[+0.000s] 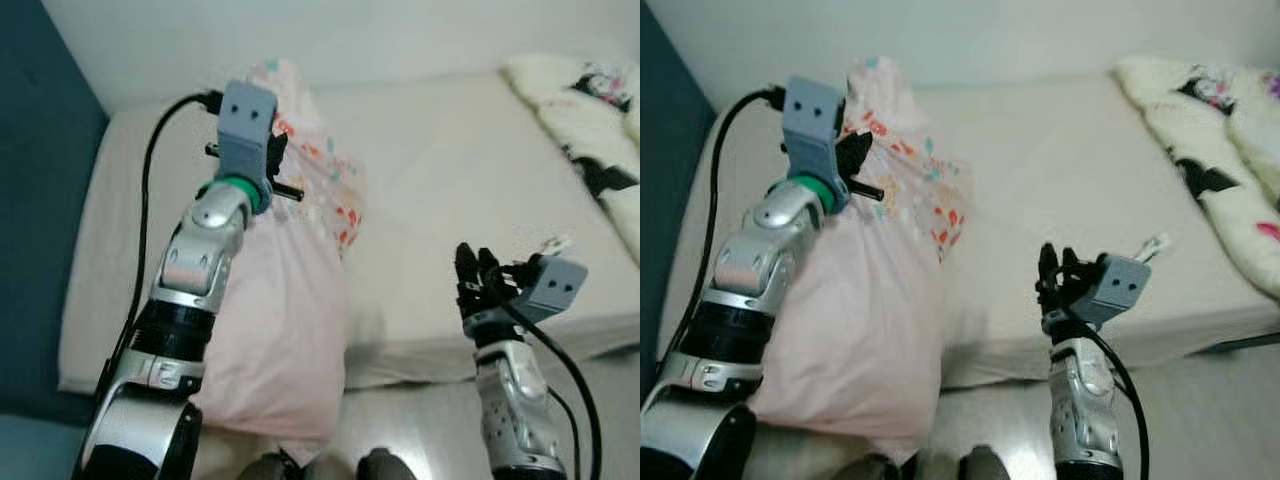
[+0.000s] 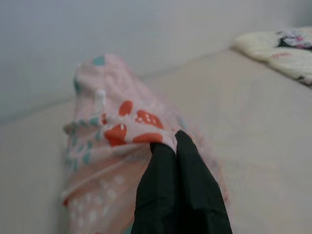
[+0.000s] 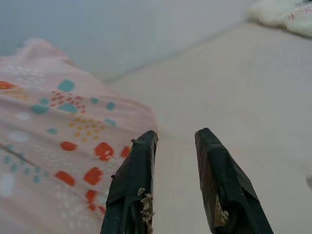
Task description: Clean up the room
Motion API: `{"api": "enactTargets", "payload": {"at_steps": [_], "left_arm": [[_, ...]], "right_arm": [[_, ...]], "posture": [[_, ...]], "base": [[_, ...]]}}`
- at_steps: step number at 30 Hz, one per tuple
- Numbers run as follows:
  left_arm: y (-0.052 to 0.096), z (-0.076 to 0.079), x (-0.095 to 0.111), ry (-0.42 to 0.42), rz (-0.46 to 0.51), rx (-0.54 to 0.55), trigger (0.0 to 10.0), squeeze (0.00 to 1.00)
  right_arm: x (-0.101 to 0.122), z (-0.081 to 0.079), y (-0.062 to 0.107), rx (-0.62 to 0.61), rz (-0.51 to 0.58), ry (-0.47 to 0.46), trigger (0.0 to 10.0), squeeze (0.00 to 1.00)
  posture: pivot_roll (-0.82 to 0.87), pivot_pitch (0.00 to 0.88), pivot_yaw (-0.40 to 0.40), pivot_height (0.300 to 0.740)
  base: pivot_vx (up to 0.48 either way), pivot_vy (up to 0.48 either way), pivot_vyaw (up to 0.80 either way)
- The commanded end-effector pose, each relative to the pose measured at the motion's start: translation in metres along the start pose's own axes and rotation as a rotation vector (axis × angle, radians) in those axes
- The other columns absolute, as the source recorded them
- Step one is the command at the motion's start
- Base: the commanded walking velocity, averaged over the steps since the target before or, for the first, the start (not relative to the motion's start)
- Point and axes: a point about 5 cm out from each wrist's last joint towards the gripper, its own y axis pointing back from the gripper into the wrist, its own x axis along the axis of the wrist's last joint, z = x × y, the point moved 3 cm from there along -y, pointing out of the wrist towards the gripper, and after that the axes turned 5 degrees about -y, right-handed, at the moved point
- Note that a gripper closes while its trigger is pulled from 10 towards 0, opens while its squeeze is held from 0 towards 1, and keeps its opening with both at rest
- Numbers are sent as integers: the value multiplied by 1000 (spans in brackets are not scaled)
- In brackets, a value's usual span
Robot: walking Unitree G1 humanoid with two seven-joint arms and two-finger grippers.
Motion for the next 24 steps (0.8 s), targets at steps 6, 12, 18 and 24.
{"api": "enactTargets", "payload": {"at_steps": [6, 12, 18, 24], "left_arm": [[1, -4, 28, -18, 121, 13, 10000, 0], [1, -4, 28, -18, 121, 13, 10000, 0], [1, -4, 29, -19, 124, 13, 10000, 0], [2, -3, 34, -64, 166, 15, 10000, 0]], "right_arm": [[-4, 4, 5, -20, -10, -4, 10000, 0], [-4, 4, 4, -20, -10, -5, 10000, 0], [-5, 4, 5, -21, -11, -5, 10000, 0], [-6, 4, 5, -23, -11, -6, 10000, 0]], "posture": [[-55, 116, 88, 739], [-54, 117, 94, 739], [-54, 117, 94, 739], [-54, 117, 97, 739]], "base": [[0, 480, 0], [0, 480, 0], [0, 467, 0], [94, 78, 0]]}}
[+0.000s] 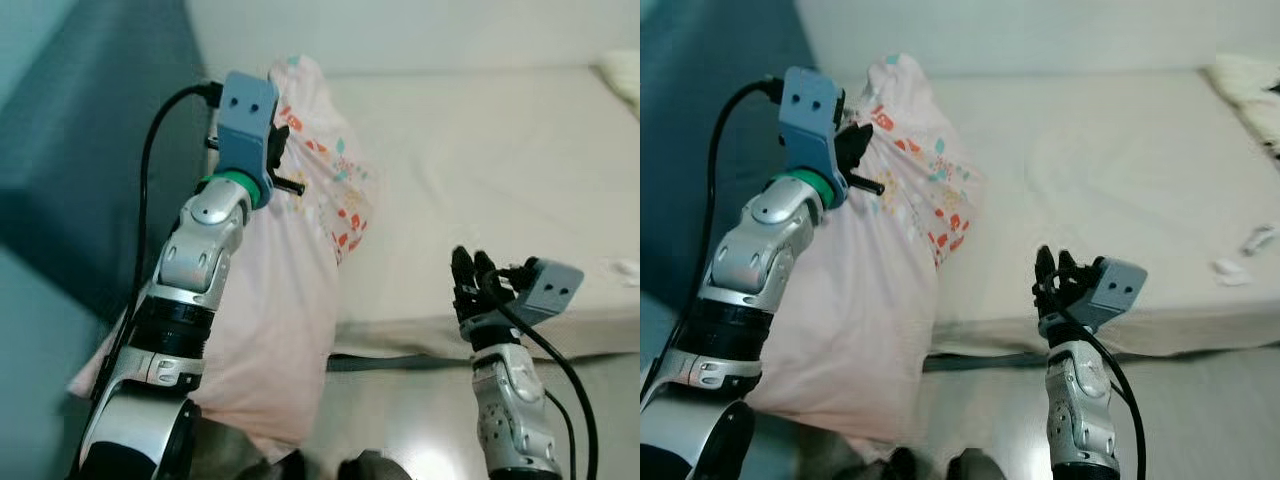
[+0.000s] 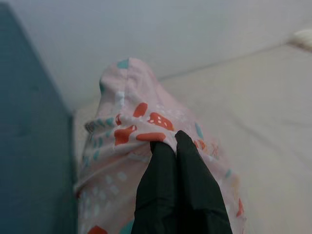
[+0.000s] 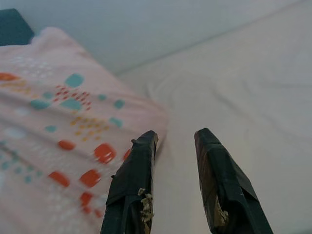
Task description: Clean up the room
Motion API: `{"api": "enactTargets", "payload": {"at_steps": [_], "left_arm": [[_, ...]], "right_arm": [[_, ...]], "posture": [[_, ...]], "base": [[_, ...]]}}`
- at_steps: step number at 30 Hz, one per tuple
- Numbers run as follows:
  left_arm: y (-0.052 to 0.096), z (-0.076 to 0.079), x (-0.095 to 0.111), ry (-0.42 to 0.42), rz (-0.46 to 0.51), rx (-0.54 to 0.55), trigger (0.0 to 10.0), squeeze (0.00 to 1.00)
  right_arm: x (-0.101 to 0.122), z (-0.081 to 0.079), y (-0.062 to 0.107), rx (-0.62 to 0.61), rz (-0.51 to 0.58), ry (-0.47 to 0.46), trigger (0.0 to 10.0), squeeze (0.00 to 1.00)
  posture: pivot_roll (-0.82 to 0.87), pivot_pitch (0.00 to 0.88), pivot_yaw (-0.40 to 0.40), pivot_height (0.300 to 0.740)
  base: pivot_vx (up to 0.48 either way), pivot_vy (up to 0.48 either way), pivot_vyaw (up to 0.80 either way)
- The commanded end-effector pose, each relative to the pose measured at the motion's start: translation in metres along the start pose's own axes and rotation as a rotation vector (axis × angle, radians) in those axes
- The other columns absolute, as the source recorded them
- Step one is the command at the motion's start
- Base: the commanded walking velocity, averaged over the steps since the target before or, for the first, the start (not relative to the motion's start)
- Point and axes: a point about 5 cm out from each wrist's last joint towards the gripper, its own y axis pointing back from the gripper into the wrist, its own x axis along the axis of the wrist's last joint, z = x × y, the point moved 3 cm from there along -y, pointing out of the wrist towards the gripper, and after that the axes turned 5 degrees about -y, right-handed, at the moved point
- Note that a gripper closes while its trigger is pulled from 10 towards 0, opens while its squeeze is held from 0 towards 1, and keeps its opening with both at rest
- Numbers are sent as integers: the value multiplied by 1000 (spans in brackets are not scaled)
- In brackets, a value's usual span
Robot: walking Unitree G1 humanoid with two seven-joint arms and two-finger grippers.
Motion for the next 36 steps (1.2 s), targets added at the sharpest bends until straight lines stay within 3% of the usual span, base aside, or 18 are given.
{"api": "enactTargets", "payload": {"at_steps": [1, 16, 36], "left_arm": [[1, 1, 25, -33, 122, -2, 10000, 0], [1, 2, 25, -33, 123, 0, 10000, 0], [1, 4, 25, -37, 127, -11, 10000, 0]], "right_arm": [[-3, 6, 4, -22, -9, 4, 10000, 0], [-3, 6, 3, -19, -11, 4, 10000, 0], [-4, 5, 3, -13, -16, 3, 10000, 0]], "posture": [[-54, 117, 97, 739], [-54, 117, 97, 739], [-54, 110, 94, 739]], "base": [[255, -405, 0], [71, -425, 0], [0, 0, 0]]}}
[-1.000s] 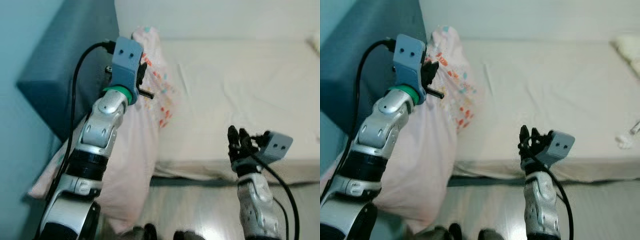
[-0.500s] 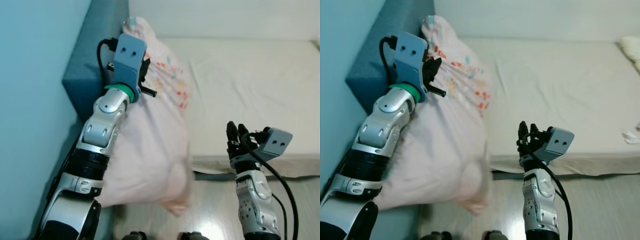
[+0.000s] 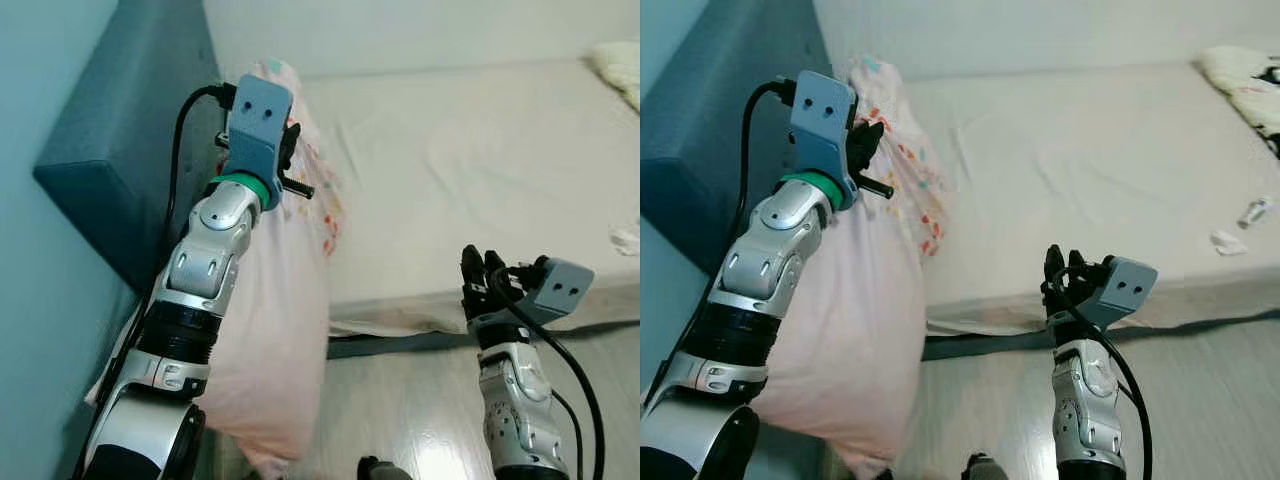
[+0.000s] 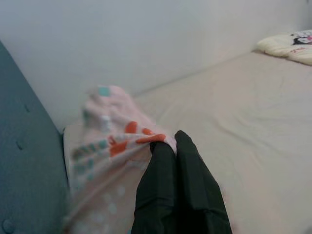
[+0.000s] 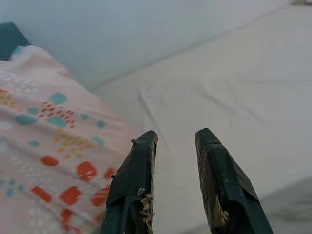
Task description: Clean up the room
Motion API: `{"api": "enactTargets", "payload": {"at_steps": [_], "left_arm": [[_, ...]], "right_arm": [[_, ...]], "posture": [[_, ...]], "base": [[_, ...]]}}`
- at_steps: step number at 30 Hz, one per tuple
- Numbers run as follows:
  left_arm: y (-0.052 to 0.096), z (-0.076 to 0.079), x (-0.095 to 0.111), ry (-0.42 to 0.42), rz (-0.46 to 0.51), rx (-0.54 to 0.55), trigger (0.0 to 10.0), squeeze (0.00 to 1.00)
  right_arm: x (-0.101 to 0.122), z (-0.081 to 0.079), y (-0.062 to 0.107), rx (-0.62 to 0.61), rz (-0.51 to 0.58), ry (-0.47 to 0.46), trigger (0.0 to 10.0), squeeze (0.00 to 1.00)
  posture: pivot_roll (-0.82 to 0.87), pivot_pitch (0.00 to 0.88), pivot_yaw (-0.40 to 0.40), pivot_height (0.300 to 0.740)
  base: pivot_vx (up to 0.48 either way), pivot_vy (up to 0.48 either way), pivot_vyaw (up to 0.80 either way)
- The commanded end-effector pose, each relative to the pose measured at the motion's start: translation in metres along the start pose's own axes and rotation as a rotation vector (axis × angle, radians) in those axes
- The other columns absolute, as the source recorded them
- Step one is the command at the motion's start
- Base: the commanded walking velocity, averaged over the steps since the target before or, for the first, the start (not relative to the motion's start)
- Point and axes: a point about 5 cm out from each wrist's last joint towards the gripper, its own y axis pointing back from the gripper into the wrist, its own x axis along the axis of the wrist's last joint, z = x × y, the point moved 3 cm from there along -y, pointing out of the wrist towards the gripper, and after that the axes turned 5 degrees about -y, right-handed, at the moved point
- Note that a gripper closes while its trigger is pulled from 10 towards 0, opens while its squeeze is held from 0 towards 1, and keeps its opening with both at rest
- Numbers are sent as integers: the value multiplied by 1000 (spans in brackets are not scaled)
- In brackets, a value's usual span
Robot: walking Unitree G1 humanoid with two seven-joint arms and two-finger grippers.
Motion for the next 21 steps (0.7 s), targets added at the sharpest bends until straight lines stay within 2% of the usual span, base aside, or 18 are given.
{"api": "enactTargets", "payload": {"at_steps": [1, 7, 21], "left_arm": [[-1, -3, 22, -17, 93, 10, 10000, 0], [-2, -1, 26, -7, 112, 4, 10000, 0], [-2, 0, 29, -17, 124, 7, 10000, 0]], "right_arm": [[-8, 3, 5, -13, -28, -5, 10000, 0], [-8, 2, 5, -12, -28, -5, 10000, 0], [-9, 2, 6, -14, -31, -6, 10000, 0]], "posture": [[-54, 110, 94, 739], [-54, 114, 97, 739], [-56, 117, 100, 739]], "base": [[0, 0, 0], [0, 0, 0], [452, 0, 0]]}}
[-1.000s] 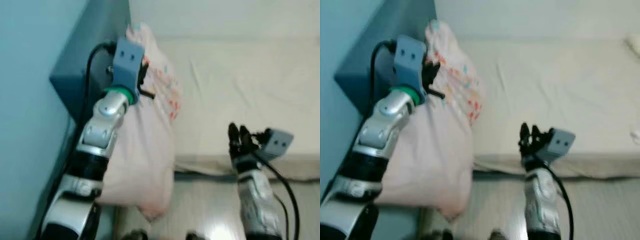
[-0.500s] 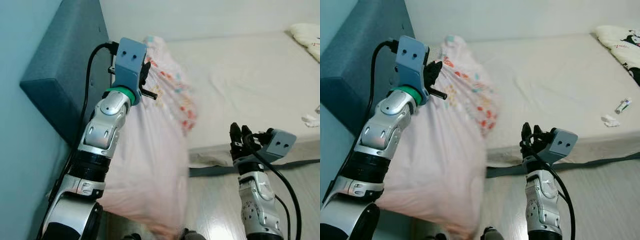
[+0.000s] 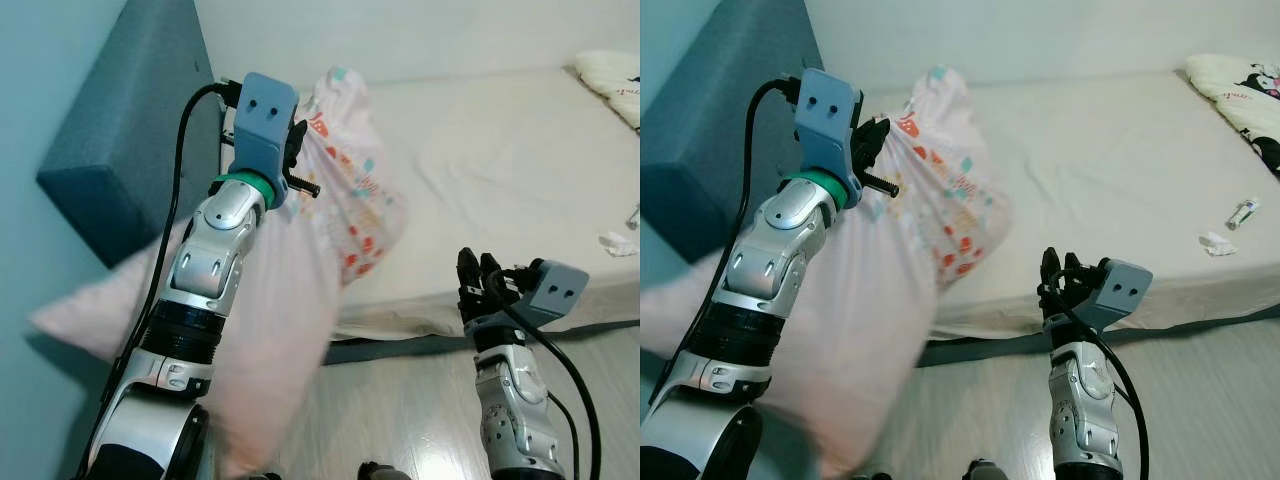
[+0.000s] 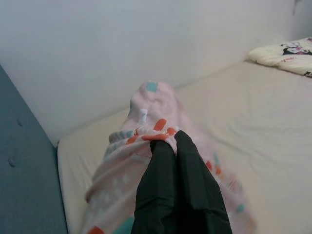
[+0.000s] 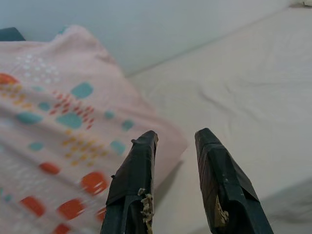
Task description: Clean up the room
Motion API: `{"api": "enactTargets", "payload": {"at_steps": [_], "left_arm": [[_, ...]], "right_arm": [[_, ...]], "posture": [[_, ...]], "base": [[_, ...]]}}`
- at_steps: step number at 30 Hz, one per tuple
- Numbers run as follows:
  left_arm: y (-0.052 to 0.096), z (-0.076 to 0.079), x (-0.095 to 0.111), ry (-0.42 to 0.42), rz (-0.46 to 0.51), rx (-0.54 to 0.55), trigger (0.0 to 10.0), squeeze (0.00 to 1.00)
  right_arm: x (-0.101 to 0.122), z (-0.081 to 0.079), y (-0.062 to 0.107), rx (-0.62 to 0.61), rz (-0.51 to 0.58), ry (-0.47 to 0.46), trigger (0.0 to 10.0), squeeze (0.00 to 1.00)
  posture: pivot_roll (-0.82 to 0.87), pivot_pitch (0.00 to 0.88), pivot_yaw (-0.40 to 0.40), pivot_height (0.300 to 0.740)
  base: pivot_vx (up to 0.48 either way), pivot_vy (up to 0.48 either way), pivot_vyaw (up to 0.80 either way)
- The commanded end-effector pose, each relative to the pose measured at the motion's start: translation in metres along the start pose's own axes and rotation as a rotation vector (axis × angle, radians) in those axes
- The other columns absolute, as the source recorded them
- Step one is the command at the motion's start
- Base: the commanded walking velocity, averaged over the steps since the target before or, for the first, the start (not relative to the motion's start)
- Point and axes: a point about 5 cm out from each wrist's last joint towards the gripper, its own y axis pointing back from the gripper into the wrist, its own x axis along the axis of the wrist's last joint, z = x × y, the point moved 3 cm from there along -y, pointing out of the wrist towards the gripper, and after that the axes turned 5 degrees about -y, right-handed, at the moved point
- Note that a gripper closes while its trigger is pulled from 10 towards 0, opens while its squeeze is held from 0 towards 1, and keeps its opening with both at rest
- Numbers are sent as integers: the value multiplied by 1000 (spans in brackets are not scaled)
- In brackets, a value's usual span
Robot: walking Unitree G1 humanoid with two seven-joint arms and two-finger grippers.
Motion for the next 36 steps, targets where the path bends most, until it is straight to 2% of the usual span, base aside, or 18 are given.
{"api": "enactTargets", "payload": {"at_steps": [1, 24, 31, 32, 34, 35, 36], "left_arm": [[-2, -4, 24, -20, 95, 21, 10000, 0], [-3, -7, 24, -13, 94, 37, 10000, 0], [-2, -4, 25, 6, 95, 18, 10000, 0], [-1, -1, 26, 47, 94, -5, 10000, 0], [-1, -1, 26, 47, 94, -5, 10000, 0], [1, 7, 25, 71, 87, -34, 10000, 0], [1, 7, 25, 71, 87, -34, 10000, 0]], "right_arm": [[-5, 4, 4, -15, -19, 0, 10000, 0], [-5, 4, 4, -14, -24, 3, 10000, 0], [-6, 4, 4, -9, -29, 2, 10000, 0], [-7, 4, 4, -6, -33, 3, 10000, 0], [-7, 4, 4, -6, -33, 3, 10000, 0], [-7, 6, 4, -4, -37, 5, 10000, 0], [-7, 6, 4, -4, -37, 5, 10000, 0]], "posture": [[-56, 117, 100, 739], [-56, 121, 95, 739], [-56, 121, 95, 739], [-56, 121, 95, 739], [-56, 121, 95, 739], [-52, 124, 94, 739], [-52, 124, 94, 739]], "base": [[480, 0, 0], [468, 0, 0], [0, 0, 0], [0, 0, 0], [0, 0, 0], [0, 0, 0], [0, 0, 0]]}}
